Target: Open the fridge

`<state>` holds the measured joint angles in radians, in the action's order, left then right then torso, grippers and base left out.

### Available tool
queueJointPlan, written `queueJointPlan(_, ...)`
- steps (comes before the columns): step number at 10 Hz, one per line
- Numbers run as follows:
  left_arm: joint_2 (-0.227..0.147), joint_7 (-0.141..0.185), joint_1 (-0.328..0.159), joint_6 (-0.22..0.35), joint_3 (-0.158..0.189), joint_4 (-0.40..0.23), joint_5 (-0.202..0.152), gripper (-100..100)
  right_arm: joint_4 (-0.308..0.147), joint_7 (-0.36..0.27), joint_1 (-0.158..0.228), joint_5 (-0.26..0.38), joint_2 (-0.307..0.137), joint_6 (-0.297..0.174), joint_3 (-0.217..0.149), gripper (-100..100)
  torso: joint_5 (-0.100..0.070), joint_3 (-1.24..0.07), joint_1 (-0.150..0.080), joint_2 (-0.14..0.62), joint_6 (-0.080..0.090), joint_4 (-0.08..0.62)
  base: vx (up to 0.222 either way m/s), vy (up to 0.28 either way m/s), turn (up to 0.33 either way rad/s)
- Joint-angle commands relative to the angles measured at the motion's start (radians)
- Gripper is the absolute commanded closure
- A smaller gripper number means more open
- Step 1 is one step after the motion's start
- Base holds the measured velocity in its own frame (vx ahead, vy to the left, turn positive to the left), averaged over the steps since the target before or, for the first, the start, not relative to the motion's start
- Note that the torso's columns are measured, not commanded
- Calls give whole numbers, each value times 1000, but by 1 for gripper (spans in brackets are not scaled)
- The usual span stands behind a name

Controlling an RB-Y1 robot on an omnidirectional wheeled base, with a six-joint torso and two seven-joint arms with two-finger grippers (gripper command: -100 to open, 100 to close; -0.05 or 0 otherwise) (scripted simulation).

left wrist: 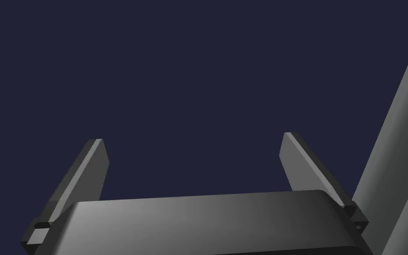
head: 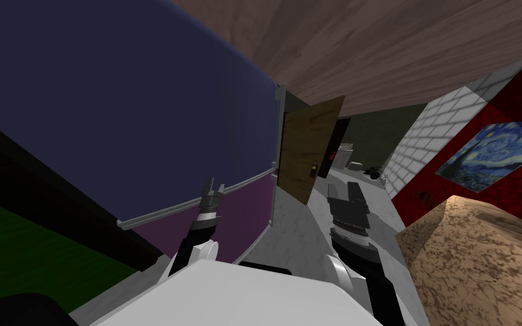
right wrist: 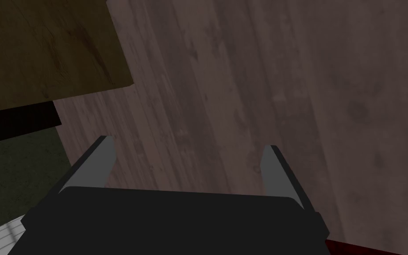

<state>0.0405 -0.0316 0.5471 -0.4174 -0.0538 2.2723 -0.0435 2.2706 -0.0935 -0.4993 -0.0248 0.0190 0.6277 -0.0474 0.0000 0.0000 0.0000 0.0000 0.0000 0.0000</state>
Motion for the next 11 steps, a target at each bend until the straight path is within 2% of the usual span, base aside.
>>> queueJointPlan(1, 0, 0, 0, 0, 0, 0, 0, 0, 0, 0, 0, 0, 0, 0, 0, 0, 0, -82, 0, 40, 0, 41, 0, 0, 0)
queueJointPlan(9, 0, 0, -2, -2, 0, 3, 0, 0, 0, 0, 0, 0, 0, 0, 0, 0, 0, -1235, 1, 617, 0, 617, 0, 0, 0)
queueJointPlan(10, -39, 3, -24, 3, 2, -10, -3, -100, 0, 0, 0, 0, 0, 0, 0, 0, 0, -1382, 0, 691, 0, 691, -9, 1, 0)
queueJointPlan(11, -67, 6, -46, 8, 4, -23, -6, -100, 0, 0, 0, 0, 0, 0, 0, 0, 0, -1451, 0, 726, 0, 724, -25, 3, -4)
